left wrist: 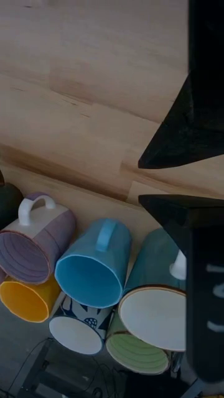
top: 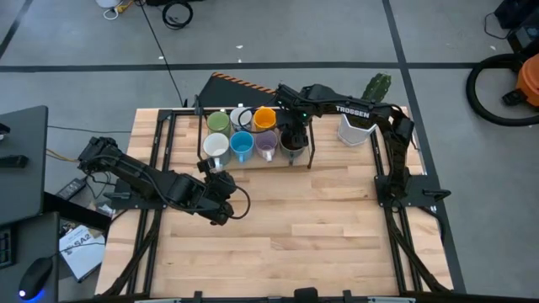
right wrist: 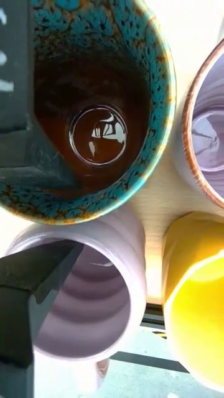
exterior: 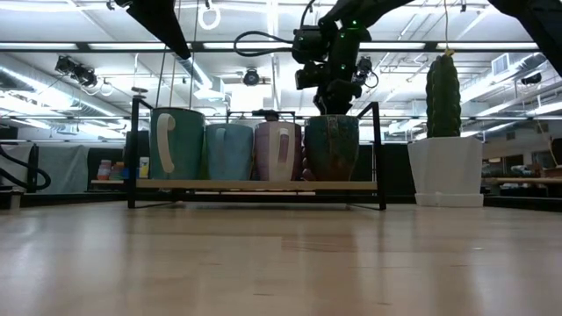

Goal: Place coffee mugs
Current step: Put the brown patterned mug on the shelf, then return to Home Position

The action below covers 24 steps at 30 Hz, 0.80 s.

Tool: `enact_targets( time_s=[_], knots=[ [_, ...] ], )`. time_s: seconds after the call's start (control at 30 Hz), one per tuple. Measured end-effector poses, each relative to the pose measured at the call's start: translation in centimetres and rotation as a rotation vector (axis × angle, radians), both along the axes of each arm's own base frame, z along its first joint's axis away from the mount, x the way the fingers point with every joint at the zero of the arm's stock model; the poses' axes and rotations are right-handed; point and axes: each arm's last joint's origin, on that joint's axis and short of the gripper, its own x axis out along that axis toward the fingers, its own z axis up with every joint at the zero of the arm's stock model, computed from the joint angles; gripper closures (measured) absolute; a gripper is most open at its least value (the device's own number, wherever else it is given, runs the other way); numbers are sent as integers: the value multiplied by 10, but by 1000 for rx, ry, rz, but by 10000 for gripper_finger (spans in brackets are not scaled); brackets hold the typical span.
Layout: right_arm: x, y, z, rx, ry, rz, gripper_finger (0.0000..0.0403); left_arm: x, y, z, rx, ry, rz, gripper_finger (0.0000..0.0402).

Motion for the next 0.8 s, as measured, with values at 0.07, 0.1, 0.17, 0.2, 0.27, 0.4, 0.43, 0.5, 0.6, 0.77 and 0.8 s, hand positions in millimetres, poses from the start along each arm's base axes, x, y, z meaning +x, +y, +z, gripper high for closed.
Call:
enact_targets(
  time_s=[0.07, 0.1, 0.17, 0.2, 0.27, 0.4, 0.43, 0.5, 0.6, 0.77, 0.8],
  knots=[
    [0, 0, 0, 0, 0, 0, 243, 0, 0, 0, 0, 0, 0, 319],
    [0, 0, 0, 0, 0, 0, 238, 0, 0, 0, -1, -1, 1, 319],
    [0, 0, 0, 1, -2, -6, 227, 0, 0, 0, -3, -3, 4, 319],
    [0, 0, 0, 2, -2, -7, 220, 0, 0, 0, -3, -3, 4, 319],
    [0, 1, 0, 2, -1, -5, 207, 0, 0, 0, -3, -3, 4, 319],
    [-1, 1, 0, -7, 14, -14, 178, 0, 0, 0, -2, 0, 4, 319],
    [-1, 1, 0, -7, 16, -21, 172, -1, 0, 0, 2, 8, 2, 319],
    [-3, 2, 3, -6, 14, -26, 159, -3, 1, -1, 13, 29, -1, 319],
    [-8, 6, 15, -16, -19, -32, 142, -5, 2, -2, 26, 58, 0, 319],
    [-18, 12, 36, -30, -81, -62, 124, -7, 3, -2, 40, 84, -7, 319],
    [-21, 14, 41, -32, -93, -68, 122, -8, 3, -2, 49, 99, -15, 319]
  ],
)
